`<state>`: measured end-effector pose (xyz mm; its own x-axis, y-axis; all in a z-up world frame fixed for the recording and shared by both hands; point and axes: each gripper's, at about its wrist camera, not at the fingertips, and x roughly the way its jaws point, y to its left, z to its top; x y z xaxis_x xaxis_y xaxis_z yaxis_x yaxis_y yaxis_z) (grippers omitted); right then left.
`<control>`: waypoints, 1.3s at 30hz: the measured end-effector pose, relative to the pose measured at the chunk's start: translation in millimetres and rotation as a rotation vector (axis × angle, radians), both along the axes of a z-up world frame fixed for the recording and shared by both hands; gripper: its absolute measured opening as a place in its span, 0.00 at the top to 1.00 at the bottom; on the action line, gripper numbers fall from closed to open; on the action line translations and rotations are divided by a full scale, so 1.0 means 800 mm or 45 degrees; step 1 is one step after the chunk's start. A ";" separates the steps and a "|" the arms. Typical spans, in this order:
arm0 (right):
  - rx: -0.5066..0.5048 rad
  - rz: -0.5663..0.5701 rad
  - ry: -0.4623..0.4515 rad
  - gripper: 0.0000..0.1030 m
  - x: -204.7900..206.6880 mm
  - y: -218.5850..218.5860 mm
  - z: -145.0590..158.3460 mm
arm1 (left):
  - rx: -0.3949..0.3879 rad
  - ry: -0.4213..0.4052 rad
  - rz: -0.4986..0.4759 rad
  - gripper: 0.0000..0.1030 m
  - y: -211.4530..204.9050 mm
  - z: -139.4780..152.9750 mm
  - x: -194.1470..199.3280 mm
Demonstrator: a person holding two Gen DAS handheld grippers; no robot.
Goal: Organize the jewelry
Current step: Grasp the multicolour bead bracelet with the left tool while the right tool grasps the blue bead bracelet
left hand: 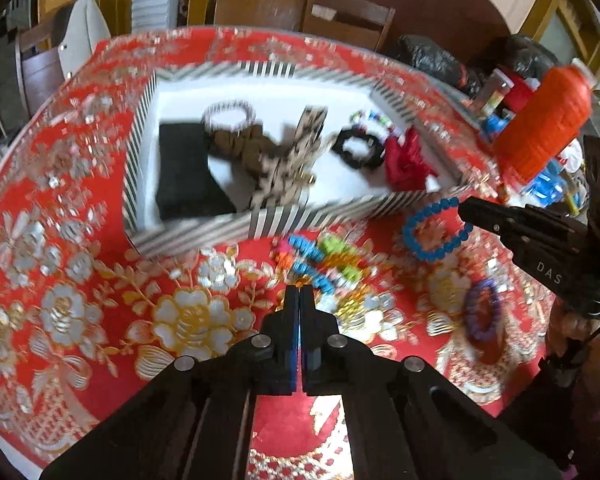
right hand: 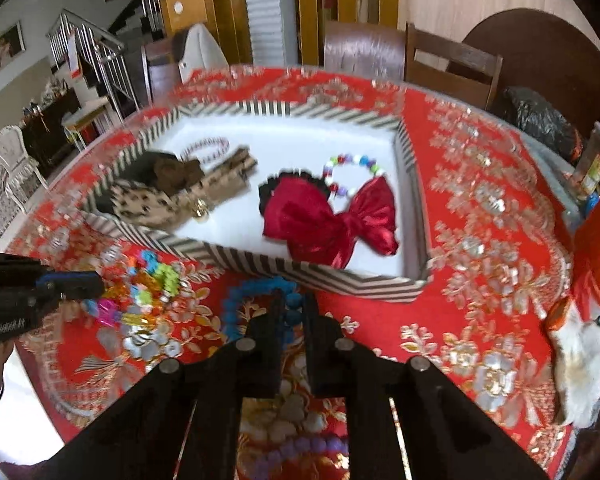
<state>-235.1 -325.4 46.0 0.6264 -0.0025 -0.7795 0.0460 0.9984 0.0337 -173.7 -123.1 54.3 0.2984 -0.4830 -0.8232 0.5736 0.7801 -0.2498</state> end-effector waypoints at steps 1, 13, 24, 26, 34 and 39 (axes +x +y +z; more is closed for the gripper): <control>0.003 -0.001 -0.021 0.92 -0.004 -0.001 0.009 | -0.009 -0.015 -0.003 1.00 0.000 0.009 -0.001; 0.049 -0.002 -0.070 0.92 -0.028 -0.012 0.039 | 0.154 -0.037 -0.054 0.73 -0.022 -0.020 -0.002; 0.046 0.032 -0.054 0.92 -0.024 -0.001 0.035 | 0.133 0.010 -0.118 0.89 -0.039 -0.041 0.011; 0.047 0.038 -0.067 0.92 -0.025 0.000 0.041 | 0.091 -0.005 -0.124 0.90 -0.035 -0.022 0.008; 0.037 0.053 -0.147 0.92 -0.025 -0.001 0.077 | -0.054 -0.111 -0.150 0.90 -0.026 0.066 -0.007; 0.027 0.051 -0.178 0.92 -0.021 -0.006 0.095 | -0.084 -0.210 -0.143 0.90 -0.029 0.113 -0.001</control>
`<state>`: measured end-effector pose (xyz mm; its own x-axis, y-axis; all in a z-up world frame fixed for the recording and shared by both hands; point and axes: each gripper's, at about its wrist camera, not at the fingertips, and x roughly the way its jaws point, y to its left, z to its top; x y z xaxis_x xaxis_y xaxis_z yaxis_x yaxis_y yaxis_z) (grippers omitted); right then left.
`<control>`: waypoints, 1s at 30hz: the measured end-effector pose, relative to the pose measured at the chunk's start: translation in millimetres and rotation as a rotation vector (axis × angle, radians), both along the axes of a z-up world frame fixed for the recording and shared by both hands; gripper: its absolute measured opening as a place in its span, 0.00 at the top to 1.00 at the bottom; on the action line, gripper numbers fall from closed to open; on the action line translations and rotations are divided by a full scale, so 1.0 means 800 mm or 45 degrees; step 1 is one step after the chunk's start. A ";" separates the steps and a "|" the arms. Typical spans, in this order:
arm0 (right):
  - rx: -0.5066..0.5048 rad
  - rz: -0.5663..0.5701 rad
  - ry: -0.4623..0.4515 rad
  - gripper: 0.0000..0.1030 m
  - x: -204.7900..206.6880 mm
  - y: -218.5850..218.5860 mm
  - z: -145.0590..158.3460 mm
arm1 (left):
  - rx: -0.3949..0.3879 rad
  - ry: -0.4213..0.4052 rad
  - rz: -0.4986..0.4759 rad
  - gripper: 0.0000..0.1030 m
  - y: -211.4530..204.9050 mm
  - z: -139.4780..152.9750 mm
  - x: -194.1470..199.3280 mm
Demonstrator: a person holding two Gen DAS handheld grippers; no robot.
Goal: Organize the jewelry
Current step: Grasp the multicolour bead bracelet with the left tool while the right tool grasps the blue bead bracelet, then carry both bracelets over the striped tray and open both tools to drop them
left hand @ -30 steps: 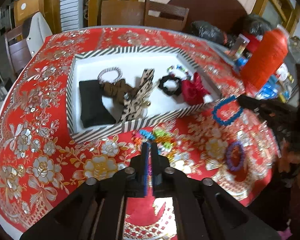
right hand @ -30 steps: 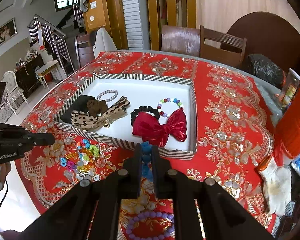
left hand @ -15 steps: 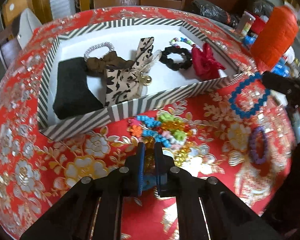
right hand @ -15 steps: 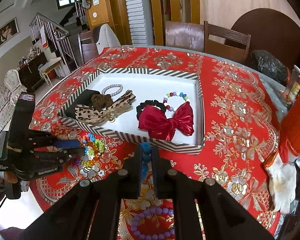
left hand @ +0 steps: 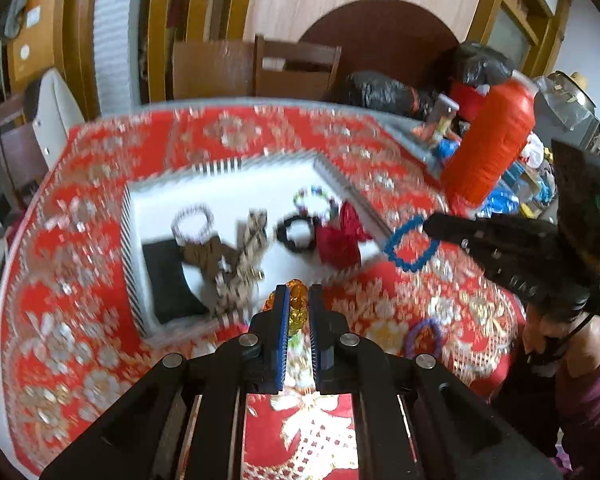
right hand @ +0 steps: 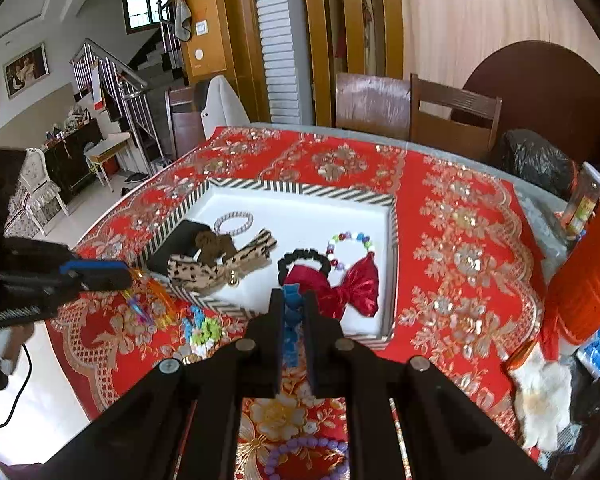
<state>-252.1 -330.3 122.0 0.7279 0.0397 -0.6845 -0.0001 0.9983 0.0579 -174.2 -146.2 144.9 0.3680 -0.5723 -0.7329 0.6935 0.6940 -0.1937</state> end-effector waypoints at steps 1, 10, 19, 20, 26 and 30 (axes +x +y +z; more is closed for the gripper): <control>-0.003 0.000 -0.004 0.92 0.001 -0.001 0.003 | 0.005 -0.021 0.006 0.90 -0.001 0.006 0.004; -0.017 -0.021 -0.004 0.92 0.025 -0.015 0.015 | 0.065 -0.122 0.103 0.90 -0.019 0.015 0.048; -0.043 -0.034 0.041 0.92 0.073 -0.028 0.009 | 0.153 -0.153 0.158 0.90 -0.040 -0.003 0.099; -0.041 -0.036 0.049 0.92 0.081 -0.030 0.007 | 0.156 -0.150 0.165 0.90 -0.042 -0.006 0.107; -0.040 -0.049 0.091 0.92 0.129 -0.038 -0.002 | 0.176 -0.115 0.200 0.90 -0.053 -0.018 0.155; -0.021 -0.054 0.118 0.92 0.166 -0.039 -0.012 | 0.194 -0.100 0.227 0.90 -0.062 -0.028 0.184</control>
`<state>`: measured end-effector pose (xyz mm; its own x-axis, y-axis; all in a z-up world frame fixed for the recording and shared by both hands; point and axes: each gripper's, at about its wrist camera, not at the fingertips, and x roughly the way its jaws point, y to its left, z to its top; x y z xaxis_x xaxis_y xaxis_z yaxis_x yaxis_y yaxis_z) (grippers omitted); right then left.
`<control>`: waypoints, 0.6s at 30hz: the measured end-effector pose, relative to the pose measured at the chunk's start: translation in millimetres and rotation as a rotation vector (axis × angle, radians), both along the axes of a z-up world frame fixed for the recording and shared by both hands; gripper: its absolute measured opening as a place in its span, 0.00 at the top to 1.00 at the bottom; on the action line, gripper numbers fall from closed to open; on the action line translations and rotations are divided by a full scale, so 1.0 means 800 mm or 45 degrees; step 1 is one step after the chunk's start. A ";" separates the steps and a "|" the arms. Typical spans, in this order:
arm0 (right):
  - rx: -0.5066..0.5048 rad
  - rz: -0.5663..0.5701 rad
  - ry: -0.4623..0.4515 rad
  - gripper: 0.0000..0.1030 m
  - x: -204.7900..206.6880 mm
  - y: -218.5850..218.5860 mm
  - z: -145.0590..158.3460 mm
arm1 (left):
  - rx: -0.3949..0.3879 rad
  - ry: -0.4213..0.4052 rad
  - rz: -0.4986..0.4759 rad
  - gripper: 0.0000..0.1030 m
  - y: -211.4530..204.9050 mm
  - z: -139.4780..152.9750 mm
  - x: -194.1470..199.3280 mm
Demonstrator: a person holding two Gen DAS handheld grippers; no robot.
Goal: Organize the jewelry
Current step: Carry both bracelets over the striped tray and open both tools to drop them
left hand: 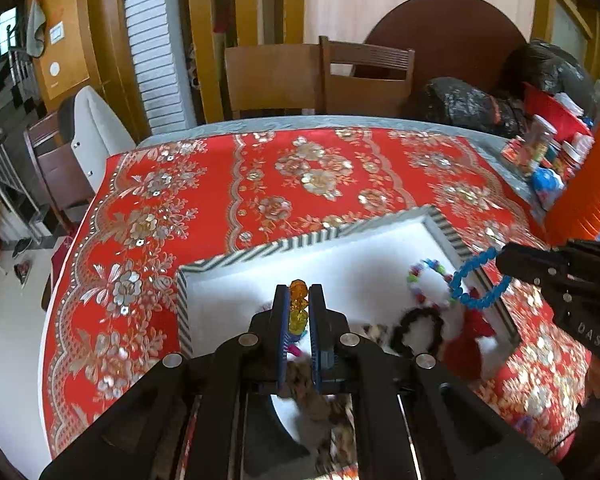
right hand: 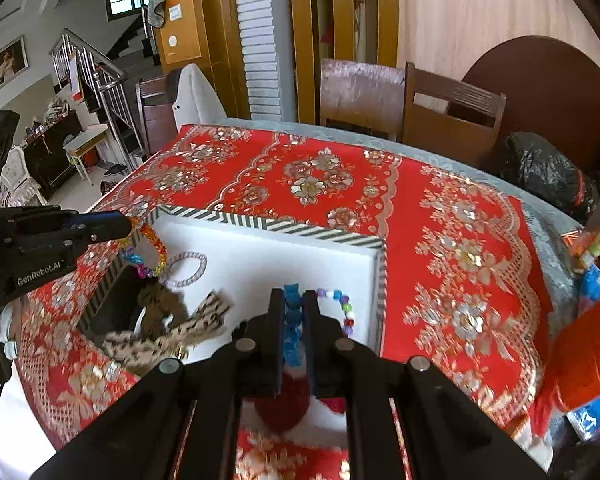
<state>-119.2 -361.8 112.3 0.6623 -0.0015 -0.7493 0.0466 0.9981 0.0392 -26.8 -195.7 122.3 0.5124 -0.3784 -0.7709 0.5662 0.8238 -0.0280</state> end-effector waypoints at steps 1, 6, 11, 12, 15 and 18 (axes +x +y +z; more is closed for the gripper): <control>0.017 0.000 0.008 0.92 0.012 0.000 -0.005 | -0.002 0.008 0.013 0.90 -0.001 -0.004 0.009; 0.076 -0.002 0.038 0.92 0.054 0.009 -0.025 | -0.007 0.023 0.092 0.90 0.001 -0.024 0.039; 0.171 -0.011 0.064 0.92 0.090 0.018 -0.053 | 0.011 0.085 0.205 0.89 0.023 -0.054 0.066; 0.171 -0.023 0.071 0.92 0.095 0.017 -0.061 | 0.013 0.094 0.221 0.90 0.028 -0.058 0.068; 0.144 -0.083 0.125 0.92 0.106 0.007 -0.089 | 0.025 0.120 0.273 0.89 0.043 -0.073 0.075; 0.112 -0.148 0.188 0.91 0.108 -0.010 -0.117 | 0.036 0.132 0.299 0.89 0.053 -0.082 0.075</control>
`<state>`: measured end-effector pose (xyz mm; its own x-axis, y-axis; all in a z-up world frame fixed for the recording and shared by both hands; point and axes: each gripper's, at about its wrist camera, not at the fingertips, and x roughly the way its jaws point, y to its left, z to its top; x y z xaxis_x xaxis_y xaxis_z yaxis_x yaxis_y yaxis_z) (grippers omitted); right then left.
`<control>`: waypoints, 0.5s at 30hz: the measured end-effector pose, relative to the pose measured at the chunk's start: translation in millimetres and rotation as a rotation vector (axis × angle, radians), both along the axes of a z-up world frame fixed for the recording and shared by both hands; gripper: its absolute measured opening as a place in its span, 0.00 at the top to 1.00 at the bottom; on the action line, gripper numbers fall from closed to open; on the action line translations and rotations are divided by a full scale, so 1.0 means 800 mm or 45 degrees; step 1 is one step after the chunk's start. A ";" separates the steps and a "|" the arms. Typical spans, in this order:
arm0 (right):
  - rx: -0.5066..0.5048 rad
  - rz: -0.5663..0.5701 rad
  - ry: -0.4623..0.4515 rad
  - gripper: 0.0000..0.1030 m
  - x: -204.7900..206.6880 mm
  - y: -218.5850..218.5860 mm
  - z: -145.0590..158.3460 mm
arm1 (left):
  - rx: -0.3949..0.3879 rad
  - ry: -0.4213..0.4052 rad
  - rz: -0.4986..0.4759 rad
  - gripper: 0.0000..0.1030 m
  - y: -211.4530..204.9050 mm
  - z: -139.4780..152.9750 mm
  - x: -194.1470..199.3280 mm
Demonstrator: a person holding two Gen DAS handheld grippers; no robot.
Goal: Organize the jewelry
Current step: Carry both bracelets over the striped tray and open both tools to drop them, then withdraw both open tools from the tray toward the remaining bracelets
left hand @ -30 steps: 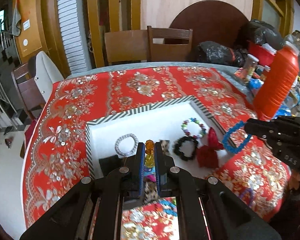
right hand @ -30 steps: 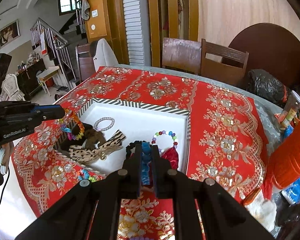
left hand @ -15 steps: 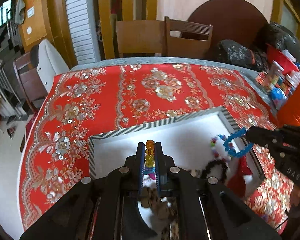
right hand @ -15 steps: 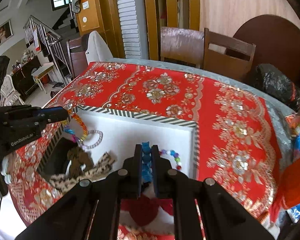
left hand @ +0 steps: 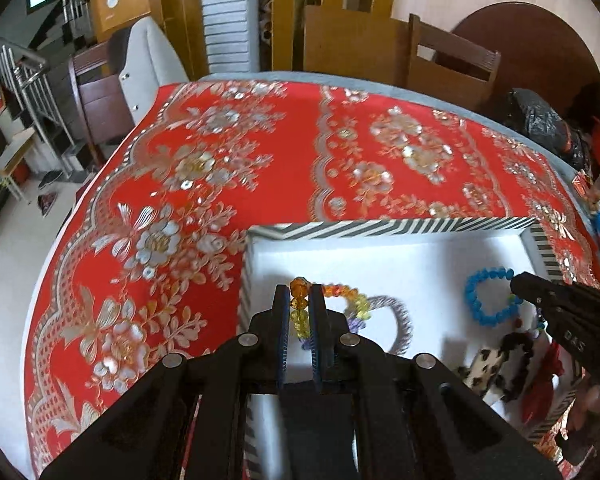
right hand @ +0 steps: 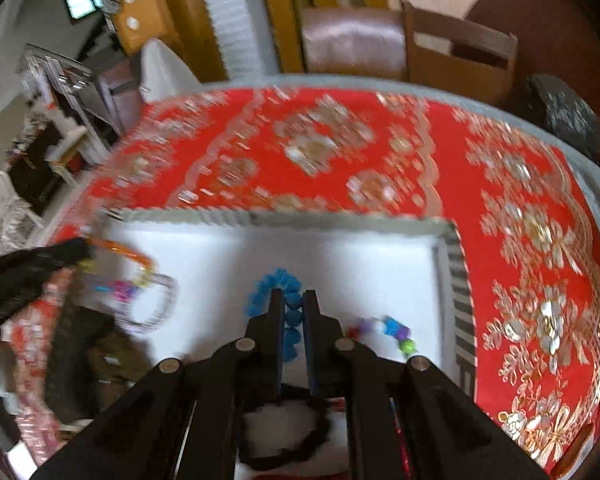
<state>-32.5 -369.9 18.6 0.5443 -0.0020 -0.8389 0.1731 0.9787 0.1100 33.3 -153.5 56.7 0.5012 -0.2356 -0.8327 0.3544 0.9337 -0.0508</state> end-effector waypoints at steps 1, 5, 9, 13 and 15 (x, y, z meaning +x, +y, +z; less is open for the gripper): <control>0.010 -0.022 0.025 0.91 -0.002 -0.007 -0.010 | 0.001 0.000 0.004 0.89 0.002 -0.001 0.000; 0.032 -0.037 -0.001 0.83 -0.019 -0.018 -0.005 | -0.042 0.026 -0.003 0.80 0.007 -0.004 -0.005; 0.031 0.003 -0.045 0.73 -0.041 -0.013 0.014 | -0.061 0.012 -0.011 0.71 0.006 0.003 -0.022; -0.013 0.027 -0.084 0.66 -0.075 -0.004 0.035 | -0.070 -0.023 -0.034 0.71 0.003 0.015 -0.047; -0.037 0.018 -0.099 0.63 -0.090 -0.001 0.045 | -0.083 -0.043 -0.042 0.71 0.001 0.023 -0.061</control>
<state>-104.2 -371.0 54.5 0.6082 -0.0176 -0.7936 0.1510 0.9841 0.0939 -15.7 -152.4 75.5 0.5196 -0.3060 -0.7977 0.3876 0.9165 -0.0990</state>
